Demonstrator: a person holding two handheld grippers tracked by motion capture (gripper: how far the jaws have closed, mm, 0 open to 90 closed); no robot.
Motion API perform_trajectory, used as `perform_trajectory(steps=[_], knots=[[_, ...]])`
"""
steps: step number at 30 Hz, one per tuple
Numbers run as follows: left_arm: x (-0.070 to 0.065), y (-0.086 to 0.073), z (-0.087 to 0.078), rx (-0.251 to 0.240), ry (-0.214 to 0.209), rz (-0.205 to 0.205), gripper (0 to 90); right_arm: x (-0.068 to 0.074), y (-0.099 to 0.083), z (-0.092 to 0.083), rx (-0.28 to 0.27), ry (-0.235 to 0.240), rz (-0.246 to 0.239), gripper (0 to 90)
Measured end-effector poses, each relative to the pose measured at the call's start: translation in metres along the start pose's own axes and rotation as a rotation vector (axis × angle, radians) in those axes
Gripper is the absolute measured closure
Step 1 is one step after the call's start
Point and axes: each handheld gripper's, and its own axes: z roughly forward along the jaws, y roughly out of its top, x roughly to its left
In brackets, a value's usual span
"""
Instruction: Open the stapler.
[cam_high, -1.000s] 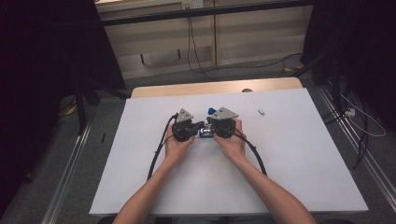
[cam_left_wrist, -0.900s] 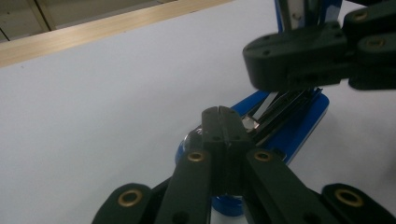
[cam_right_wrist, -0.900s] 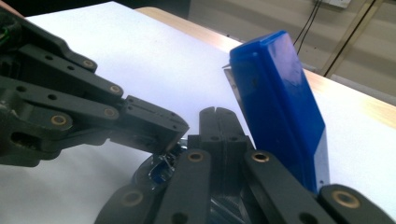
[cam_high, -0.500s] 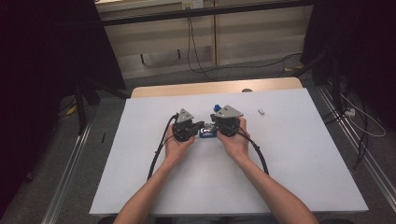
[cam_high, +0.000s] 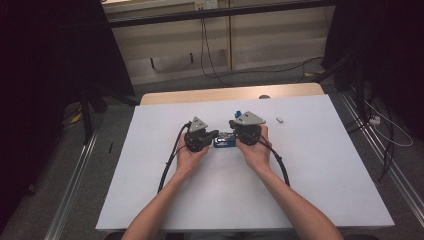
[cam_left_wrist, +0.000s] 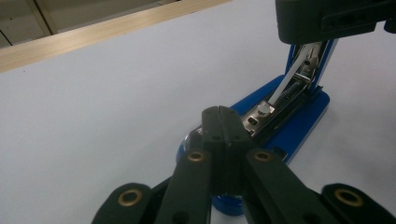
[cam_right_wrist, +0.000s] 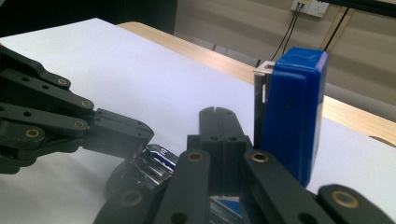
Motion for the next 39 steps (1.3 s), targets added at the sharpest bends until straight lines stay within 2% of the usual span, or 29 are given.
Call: perform_trajectory(steps=[5, 12, 13, 21, 33, 39], knots=[[0.0, 0.0, 0.0, 0.001, -0.001, 0.003, 90.0, -0.005, 0.0, -0.005, -0.006, -0.012, 0.018, 90.0], [0.0, 0.0, 0.0, 0.0, -0.001, 0.006, 90.0, -0.006, 0.0, -0.008, -0.007, -0.023, 0.015, 90.0], [0.0, 0.0, 0.0, 0.0, -0.001, 0.005, 90.0, -0.01, 0.0, -0.009, -0.012, -0.022, 0.037, 90.0], [0.0, -0.001, 0.0, -0.002, -0.001, 0.007, 90.0, -0.016, -0.002, -0.015, -0.002, -0.041, 0.038, 90.0], [0.0, -0.003, -0.001, -0.013, -0.004, -0.005, 90.0, -0.018, -0.004, -0.017, -0.01, -0.033, 0.049, 90.0], [0.001, -0.003, -0.001, -0.018, -0.012, -0.014, 90.0, -0.025, -0.009, -0.021, -0.005, -0.052, 0.055, 90.0]])
